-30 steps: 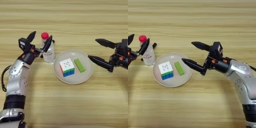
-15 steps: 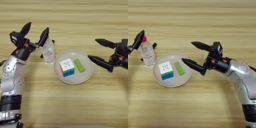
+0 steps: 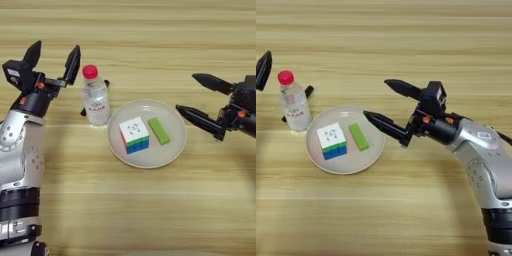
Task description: Move the objects on the table
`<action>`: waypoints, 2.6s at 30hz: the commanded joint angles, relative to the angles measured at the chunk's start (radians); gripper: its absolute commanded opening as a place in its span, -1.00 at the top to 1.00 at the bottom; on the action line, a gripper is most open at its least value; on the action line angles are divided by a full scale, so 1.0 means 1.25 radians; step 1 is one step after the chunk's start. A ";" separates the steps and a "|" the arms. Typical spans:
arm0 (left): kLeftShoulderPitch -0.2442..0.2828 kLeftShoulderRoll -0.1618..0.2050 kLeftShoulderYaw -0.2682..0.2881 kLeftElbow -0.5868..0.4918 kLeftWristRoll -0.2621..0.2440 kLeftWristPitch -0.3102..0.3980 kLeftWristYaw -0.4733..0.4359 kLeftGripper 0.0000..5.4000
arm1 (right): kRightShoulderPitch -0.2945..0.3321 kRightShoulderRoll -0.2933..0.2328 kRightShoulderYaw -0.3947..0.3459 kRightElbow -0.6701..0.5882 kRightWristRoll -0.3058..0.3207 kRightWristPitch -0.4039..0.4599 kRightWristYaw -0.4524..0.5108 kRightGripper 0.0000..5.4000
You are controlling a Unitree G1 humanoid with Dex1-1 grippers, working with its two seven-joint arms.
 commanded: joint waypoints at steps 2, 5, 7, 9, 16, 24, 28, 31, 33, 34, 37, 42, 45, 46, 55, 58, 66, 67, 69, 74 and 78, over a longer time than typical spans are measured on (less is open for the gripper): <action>-0.028 0.003 0.024 0.040 0.029 -0.022 0.056 -0.99 | -0.019 0.006 -0.006 0.007 -0.014 -0.015 -0.021 -1.00; -0.042 0.003 0.039 0.073 0.034 -0.024 0.089 -0.99 | -0.020 0.006 -0.004 0.009 -0.015 -0.018 -0.023 -1.00; -0.047 0.006 0.042 0.093 0.051 -0.033 0.108 -0.99 | -0.020 0.007 -0.004 0.009 -0.016 -0.020 -0.025 -1.00; -0.050 0.008 0.042 0.108 0.070 -0.045 0.125 -0.99 | -0.020 0.008 -0.005 0.009 -0.016 -0.021 -0.029 -1.00; -0.061 0.011 0.046 0.166 0.133 -0.084 0.188 -0.99 | -0.022 0.013 0.008 0.017 -0.043 -0.035 -0.041 -1.00; -0.074 0.017 0.027 0.244 0.198 -0.112 0.230 -0.99 | -0.023 0.013 0.035 0.025 -0.078 -0.053 -0.035 -1.00; -0.085 0.020 0.022 0.288 0.217 -0.127 0.240 -0.99 | -0.026 0.014 0.045 0.028 -0.087 -0.056 -0.033 -1.00; -0.096 0.023 0.023 0.335 0.219 -0.145 0.243 -0.99 | -0.027 0.011 0.059 0.031 -0.096 -0.057 -0.025 -1.00; -0.108 0.026 0.027 0.375 0.220 -0.157 0.243 -0.99 | -0.028 0.007 0.071 0.033 -0.104 -0.059 -0.015 -1.00; -0.113 0.028 0.029 0.394 0.221 -0.164 0.244 -0.99 | -0.029 0.007 0.077 0.034 -0.108 -0.059 -0.012 -1.00; -0.129 0.033 0.035 0.448 0.219 -0.184 0.247 -0.99 | -0.032 0.007 0.097 0.036 -0.119 -0.059 -0.004 -1.00; -0.146 0.038 0.038 0.512 0.214 -0.215 0.246 -0.99 | -0.040 0.018 0.132 0.051 -0.145 -0.062 0.000 -1.00; -0.155 0.040 0.040 0.537 0.211 -0.228 0.245 -0.99 | -0.049 0.029 0.153 0.070 -0.168 -0.062 -0.011 -1.00; -0.157 0.041 0.040 0.545 0.210 -0.232 0.244 -0.99 | -0.053 0.033 0.159 0.080 -0.180 -0.065 -0.017 -1.00; -0.168 0.041 0.045 0.586 0.207 -0.257 0.247 -0.99 | -0.054 0.089 0.226 0.134 -0.259 -0.069 -0.072 -1.00; -0.168 0.041 0.046 0.590 0.207 -0.261 0.249 -0.99 | -0.048 0.106 0.244 0.147 -0.292 -0.075 -0.102 -1.00; -0.168 0.041 0.049 0.596 0.209 -0.264 0.254 -0.99 | -0.032 0.136 0.279 0.163 -0.391 -0.095 -0.199 -1.00; -0.168 0.040 0.049 0.597 0.209 -0.264 0.254 -0.99 | -0.030 0.140 0.282 0.163 -0.395 -0.095 -0.205 -1.00; -0.168 0.040 0.049 0.599 0.209 -0.265 0.256 -0.99 | -0.026 0.148 0.289 0.166 -0.403 -0.097 -0.214 -1.00; -0.169 0.041 0.051 0.607 0.208 -0.268 0.258 -0.99 | -0.018 0.168 0.299 0.167 -0.413 -0.093 -0.236 -1.00; -0.170 0.039 0.054 0.609 0.205 -0.269 0.260 -0.99 | -0.011 0.188 0.302 0.154 -0.410 -0.079 -0.250 -1.00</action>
